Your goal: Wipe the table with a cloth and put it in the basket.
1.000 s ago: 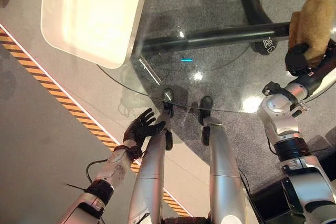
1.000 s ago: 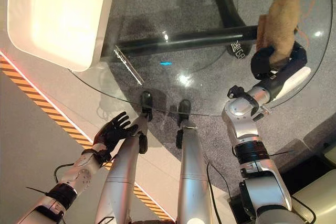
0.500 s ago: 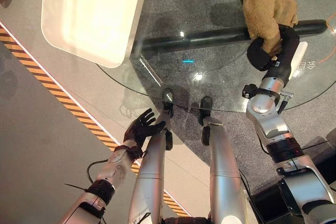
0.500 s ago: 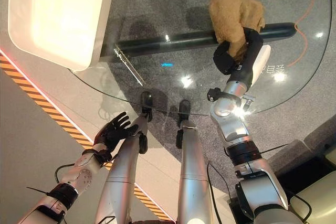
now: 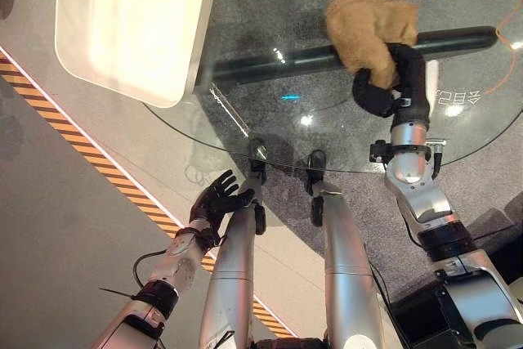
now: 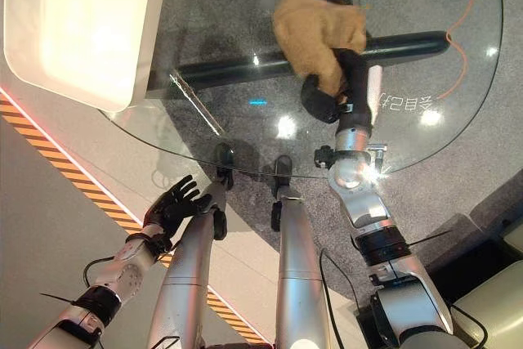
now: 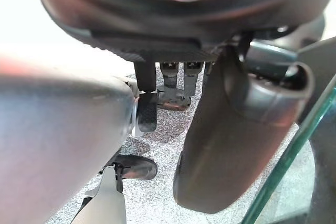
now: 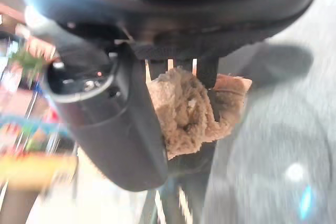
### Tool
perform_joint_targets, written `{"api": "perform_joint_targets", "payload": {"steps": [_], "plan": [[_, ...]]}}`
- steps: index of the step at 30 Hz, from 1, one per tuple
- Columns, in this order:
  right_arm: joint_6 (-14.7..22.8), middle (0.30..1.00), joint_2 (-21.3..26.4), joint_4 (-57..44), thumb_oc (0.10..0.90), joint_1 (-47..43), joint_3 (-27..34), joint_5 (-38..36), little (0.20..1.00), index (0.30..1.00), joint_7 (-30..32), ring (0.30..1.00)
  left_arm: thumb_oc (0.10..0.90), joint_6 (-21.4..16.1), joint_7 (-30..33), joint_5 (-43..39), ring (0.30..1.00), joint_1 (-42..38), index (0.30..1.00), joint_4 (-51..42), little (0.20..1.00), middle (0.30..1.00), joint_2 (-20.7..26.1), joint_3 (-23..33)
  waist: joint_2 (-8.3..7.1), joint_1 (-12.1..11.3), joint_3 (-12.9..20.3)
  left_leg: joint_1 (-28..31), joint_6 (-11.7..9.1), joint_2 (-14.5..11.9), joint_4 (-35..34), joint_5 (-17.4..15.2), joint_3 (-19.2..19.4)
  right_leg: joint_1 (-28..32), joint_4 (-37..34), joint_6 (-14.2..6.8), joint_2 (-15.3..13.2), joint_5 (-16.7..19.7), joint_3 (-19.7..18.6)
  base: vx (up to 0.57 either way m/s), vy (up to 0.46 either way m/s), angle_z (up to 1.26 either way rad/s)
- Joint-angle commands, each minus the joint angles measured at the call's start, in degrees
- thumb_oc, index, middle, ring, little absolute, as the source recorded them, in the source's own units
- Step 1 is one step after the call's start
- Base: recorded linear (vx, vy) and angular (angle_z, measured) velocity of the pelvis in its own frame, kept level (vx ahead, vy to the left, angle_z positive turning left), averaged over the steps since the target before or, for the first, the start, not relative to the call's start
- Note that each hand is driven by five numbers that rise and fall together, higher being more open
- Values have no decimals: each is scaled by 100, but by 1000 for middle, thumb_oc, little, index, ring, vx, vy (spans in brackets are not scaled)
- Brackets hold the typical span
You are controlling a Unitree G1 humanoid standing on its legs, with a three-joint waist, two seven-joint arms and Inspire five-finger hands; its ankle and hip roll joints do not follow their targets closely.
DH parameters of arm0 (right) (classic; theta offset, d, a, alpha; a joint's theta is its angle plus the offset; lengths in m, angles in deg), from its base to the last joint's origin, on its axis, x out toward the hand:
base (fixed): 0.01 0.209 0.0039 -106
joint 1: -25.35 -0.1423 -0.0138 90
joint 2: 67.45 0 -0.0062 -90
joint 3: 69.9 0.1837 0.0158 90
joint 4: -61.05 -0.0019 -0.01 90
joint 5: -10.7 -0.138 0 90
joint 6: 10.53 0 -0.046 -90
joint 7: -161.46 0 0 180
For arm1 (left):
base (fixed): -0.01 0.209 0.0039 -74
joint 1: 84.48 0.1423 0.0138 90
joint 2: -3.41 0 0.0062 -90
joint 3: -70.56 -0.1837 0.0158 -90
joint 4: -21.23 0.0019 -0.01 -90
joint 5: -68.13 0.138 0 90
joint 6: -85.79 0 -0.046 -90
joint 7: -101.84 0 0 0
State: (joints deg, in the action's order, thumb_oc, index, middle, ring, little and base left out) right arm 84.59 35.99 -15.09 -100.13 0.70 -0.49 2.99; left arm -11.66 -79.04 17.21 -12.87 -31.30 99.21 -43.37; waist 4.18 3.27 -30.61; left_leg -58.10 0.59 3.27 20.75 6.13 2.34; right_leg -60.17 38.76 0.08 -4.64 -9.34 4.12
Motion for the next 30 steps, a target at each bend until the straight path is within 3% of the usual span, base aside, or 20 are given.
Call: {"api": "perform_joint_targets", "payload": {"steps": [1, 12, 20, 30], "plan": [[391, 300, -383, -913, 100, 261, -1068, -227, 200, 300, -1126, 300, 800, 470, -450, -13, 900, 708, 900, -219, 900, 900, -831, -731, 194, -121, 82, -41, 276, 238, 1036, -1153, 335, 14, -960, -81, 342, 778, 45, 0, 0, 4], [305, 300, -403, -1216, 100, 187, -1628, -481, 200, 300, -1811, 300, 800, 586, -252, -111, 900, 568, 900, -501, 900, 900, -728, -853, 176, -159, 82, -125, 283, 246, 1093, -1122, 317, -61, -890, -83, 321, 791, 86, 2, -5, 9], [452, 300, -420, -1064, 100, 186, -1643, -579, 200, 300, -1439, 300, 800, 534, -155, -325, 900, 549, 900, -501, 900, 900, -675, -798, 178, -188, 82, -117, 288, 239, 1110, -1113, 291, -49, -860, -83, 306, 794, 98, 1, -3, 1], [870, 300, -341, -1117, 100, 453, -854, -705, 200, 300, -786, 300, 800, 439, -406, -306, 900, 819, 900, -477, 900, 900, -549, -522, 127, -169, 82, 289, 296, 211, 978, -1126, 254, 323, -946, -74, 340, 768, 120, -3, -3, 0]]}}
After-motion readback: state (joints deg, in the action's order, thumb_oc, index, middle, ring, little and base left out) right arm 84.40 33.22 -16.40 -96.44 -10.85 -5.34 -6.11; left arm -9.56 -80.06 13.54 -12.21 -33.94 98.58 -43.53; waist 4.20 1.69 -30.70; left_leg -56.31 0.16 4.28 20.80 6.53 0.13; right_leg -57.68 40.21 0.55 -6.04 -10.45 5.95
